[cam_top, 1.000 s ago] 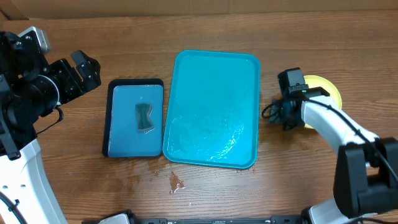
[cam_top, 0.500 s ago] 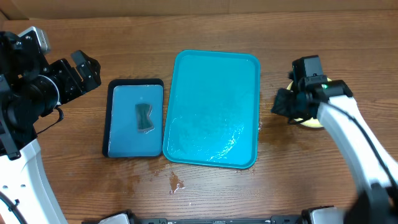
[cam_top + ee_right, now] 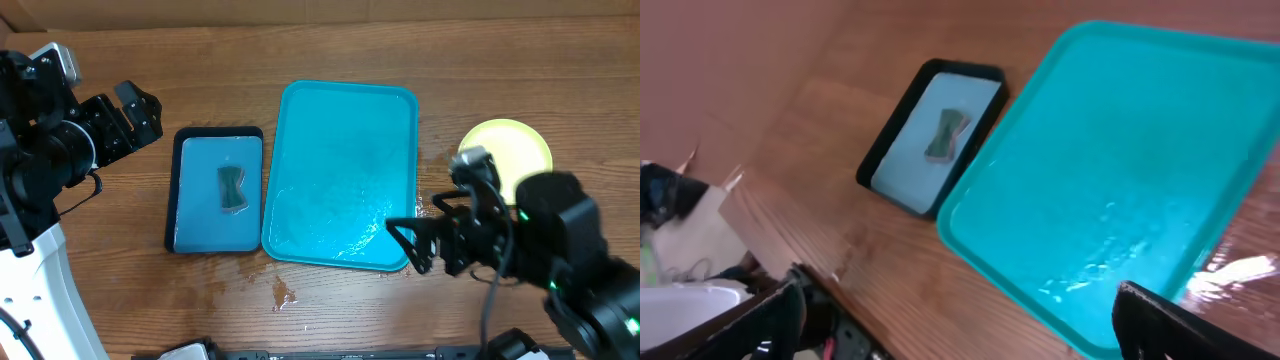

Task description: Clean dirty plates on tray and stack at the side

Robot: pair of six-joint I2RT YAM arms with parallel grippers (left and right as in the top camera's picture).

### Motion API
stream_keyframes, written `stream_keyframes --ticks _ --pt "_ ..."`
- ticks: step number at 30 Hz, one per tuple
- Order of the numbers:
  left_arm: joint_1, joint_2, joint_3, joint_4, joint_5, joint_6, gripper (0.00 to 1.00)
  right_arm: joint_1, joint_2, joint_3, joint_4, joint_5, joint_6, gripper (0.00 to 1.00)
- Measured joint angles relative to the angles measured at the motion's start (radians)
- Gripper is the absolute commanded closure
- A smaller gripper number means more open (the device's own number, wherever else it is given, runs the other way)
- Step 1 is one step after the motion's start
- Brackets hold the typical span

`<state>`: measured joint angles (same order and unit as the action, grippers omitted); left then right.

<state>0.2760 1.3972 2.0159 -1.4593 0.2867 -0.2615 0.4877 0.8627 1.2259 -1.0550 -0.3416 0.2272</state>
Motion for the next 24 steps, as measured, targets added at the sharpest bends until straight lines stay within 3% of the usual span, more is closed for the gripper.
stream_keyframes --ticks 7,11,15,19,24 --pt "0.000 0.000 0.000 0.000 0.000 0.000 0.00 -0.001 -0.188 -0.003 -0.007 0.208 -0.013 0.00" --pt "0.000 0.000 0.000 0.000 -0.001 0.000 0.00 -0.037 -0.286 -0.082 0.088 0.351 -0.018 0.00" --pt "0.000 0.000 0.000 0.000 -0.003 0.000 0.00 -0.163 -0.360 -0.292 0.281 0.397 -0.018 0.00" --pt "0.000 0.000 0.000 0.000 -0.003 0.000 0.00 -0.304 -0.457 -0.550 0.494 0.322 -0.019 0.00" --pt "0.000 0.000 0.000 0.000 -0.003 0.000 0.00 -0.425 -0.619 -0.780 0.594 0.249 -0.018 0.00"
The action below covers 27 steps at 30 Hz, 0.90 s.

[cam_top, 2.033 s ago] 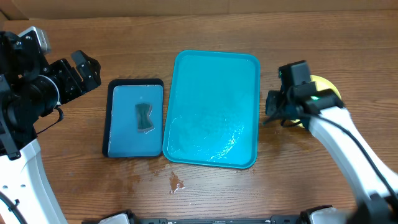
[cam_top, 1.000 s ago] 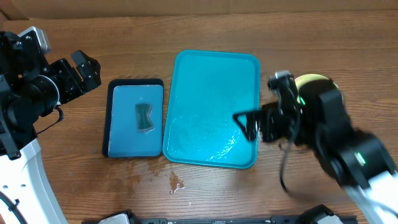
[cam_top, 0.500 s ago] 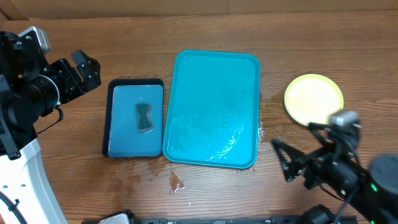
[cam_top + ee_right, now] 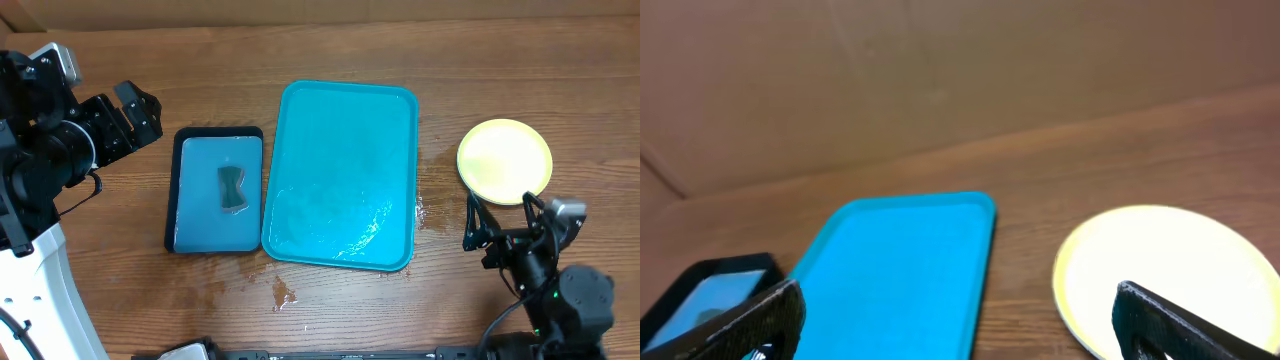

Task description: Clean dirty plates on tray and stack at the side

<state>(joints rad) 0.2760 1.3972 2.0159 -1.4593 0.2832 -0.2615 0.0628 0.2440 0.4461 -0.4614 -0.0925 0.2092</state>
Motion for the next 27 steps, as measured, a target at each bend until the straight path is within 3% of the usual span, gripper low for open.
stream_keyframes --ticks 5,15,27 --pt "0.000 0.000 0.000 0.000 0.000 0.000 0.00 -0.056 -0.115 -0.148 0.063 -0.024 0.000 0.00" --pt "0.000 0.000 0.000 0.000 0.000 0.000 0.00 -0.115 -0.230 -0.418 0.431 -0.035 -0.001 0.00" --pt "0.000 0.000 0.000 0.000 0.000 0.000 0.00 -0.116 -0.233 -0.428 0.387 -0.035 0.000 0.01"
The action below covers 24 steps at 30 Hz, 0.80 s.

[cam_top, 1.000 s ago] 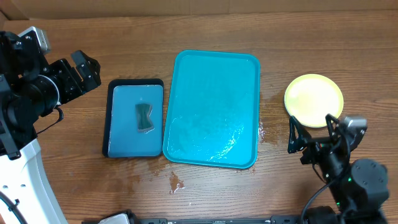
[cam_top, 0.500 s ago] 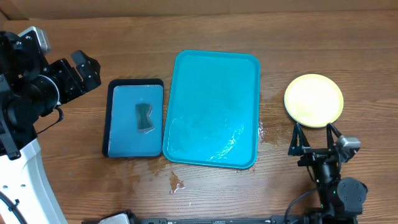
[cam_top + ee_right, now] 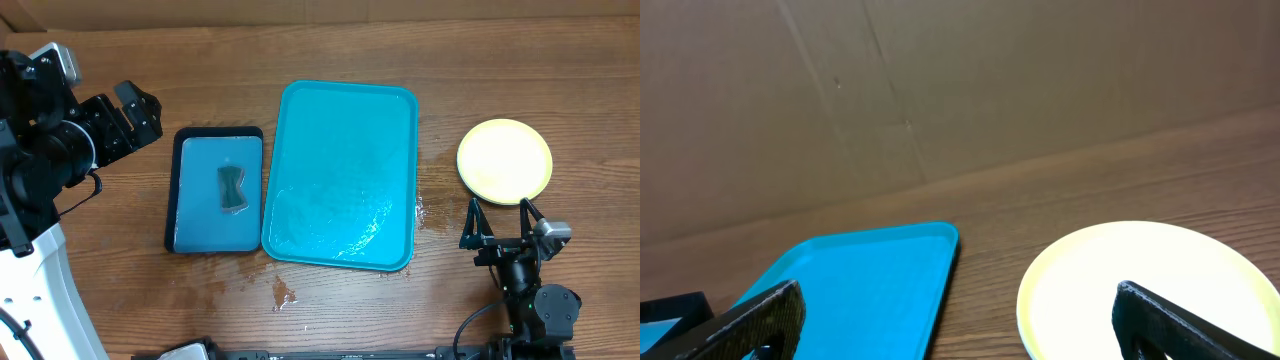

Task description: Clean dirty plates on tray and stack at the side

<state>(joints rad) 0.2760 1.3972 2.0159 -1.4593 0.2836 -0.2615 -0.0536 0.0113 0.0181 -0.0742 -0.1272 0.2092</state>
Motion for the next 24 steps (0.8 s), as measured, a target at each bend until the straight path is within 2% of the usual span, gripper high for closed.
stream_keyframes --ticks 15,19,22,24 --pt "0.000 0.000 0.000 -0.002 0.000 0.001 0.00 -0.001 0.000 0.000 0.000 0.000 0.000 0.00" --pt "-0.009 -0.001 -0.001 -0.051 -0.036 0.003 0.00 -0.004 0.000 0.000 0.000 0.000 0.000 0.00" --pt "-0.068 -0.027 -0.036 -0.019 -0.105 0.002 0.00 -0.004 0.000 0.000 -0.001 0.000 0.000 0.00" --pt "-0.117 -0.067 -0.095 0.067 -0.147 0.002 0.00 -0.004 0.000 0.000 0.000 0.000 0.000 0.00"
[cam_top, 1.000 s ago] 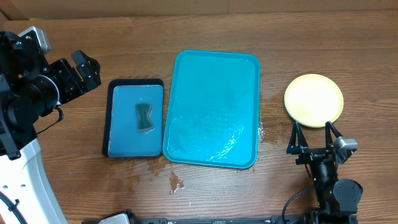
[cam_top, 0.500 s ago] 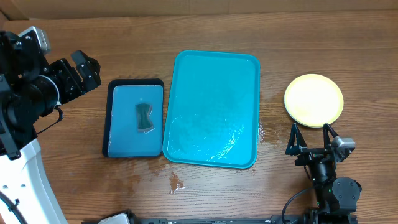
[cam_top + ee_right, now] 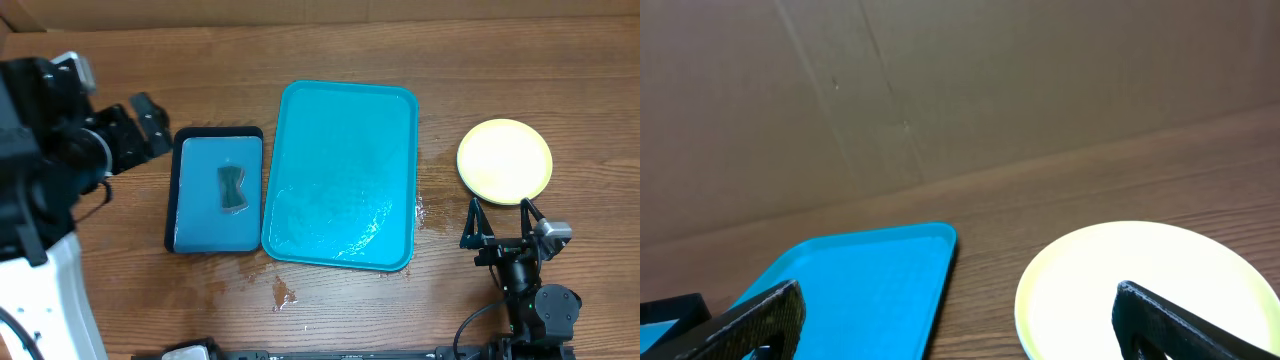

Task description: Clean dirty plates on tray and stack at the side

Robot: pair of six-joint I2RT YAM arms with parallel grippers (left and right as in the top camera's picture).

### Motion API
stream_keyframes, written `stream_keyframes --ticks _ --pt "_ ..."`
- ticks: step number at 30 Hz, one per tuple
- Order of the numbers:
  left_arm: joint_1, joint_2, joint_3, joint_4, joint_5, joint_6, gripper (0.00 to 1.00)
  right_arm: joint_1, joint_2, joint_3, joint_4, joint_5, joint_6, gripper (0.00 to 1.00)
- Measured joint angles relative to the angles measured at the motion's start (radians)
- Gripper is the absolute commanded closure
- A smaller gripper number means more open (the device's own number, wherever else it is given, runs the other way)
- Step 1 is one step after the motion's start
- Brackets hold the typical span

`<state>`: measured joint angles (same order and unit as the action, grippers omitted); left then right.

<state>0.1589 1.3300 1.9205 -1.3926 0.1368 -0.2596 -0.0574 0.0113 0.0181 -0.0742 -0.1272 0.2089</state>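
Observation:
A pale yellow plate (image 3: 505,160) lies on the bare wood right of the teal tray (image 3: 340,100), whose near half is wet and holds no plate. In the right wrist view the plate (image 3: 1140,285) and the tray (image 3: 855,290) lie ahead of the dark fingertips (image 3: 755,320). My right gripper (image 3: 500,215) stands open just in front of the plate, with nothing between its fingers. At the far left my left gripper (image 3: 150,122) is open and holds nothing, just left of the sponge tray.
A black-rimmed tray with a blue liner (image 3: 200,225) sits left of the teal tray and holds a dark sponge (image 3: 233,188). Water drops (image 3: 283,293) lie on the wood near the tray's front edge. A cardboard wall (image 3: 940,90) stands behind the table.
My left arm has shifted a little to the right, toward the sponge tray. The right gripper, the plate and the trays are as they were.
At first my right gripper hung open over the teal tray's near right corner, with the plate lying at the right. Then it was back at the table's near right, below the plate and facing it. It has stayed there, open, and now only the left arm has shifted.

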Motion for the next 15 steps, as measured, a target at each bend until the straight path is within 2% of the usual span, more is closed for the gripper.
stream_keyframes --ticks 3,8,15 --pt "-0.080 -0.105 -0.167 0.266 -0.047 0.000 0.00 0.000 0.000 0.000 -0.001 0.000 0.000 0.00" --pt "-0.192 -0.332 -0.589 0.762 -0.081 0.003 0.00 -0.001 0.000 0.000 0.000 0.000 0.000 0.01" --pt "-0.243 -0.611 -1.152 1.212 -0.093 0.033 0.00 -0.001 0.000 0.000 -0.001 0.000 0.000 0.00"
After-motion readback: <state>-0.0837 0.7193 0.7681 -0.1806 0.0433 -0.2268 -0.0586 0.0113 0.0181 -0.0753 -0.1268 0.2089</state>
